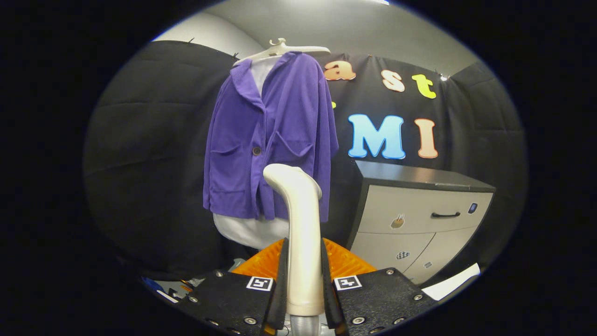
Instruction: Iron the clothes twice with a garment steamer, once on the left side and once on the right side.
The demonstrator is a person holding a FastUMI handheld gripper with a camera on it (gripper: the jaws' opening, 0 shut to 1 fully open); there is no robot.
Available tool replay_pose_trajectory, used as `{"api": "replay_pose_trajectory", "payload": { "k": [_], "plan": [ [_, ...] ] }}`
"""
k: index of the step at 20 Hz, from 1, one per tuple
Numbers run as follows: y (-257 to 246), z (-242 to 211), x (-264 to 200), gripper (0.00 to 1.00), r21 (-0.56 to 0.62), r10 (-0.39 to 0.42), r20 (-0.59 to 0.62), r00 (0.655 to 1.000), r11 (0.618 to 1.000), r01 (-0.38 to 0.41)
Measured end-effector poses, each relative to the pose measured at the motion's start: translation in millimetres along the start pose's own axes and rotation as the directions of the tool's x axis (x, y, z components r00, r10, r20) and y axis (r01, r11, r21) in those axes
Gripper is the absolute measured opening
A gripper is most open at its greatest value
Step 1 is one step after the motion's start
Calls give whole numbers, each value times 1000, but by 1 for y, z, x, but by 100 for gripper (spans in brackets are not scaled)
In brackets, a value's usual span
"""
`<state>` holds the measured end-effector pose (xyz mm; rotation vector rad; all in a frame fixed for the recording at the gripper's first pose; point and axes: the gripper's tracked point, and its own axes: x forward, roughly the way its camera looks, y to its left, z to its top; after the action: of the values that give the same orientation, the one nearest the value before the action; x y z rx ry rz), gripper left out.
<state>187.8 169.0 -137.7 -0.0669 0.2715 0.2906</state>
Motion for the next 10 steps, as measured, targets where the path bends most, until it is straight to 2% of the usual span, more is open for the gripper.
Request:
{"api": "replay_pose_trajectory", "payload": {
  "k": [5, 10],
  "plan": [
    [13, 91, -6, 33, -10, 36, 169, 985, 999, -34],
    [36, 166, -4, 34, -35, 70, 299, 952, 997, -63]
  ]
}}
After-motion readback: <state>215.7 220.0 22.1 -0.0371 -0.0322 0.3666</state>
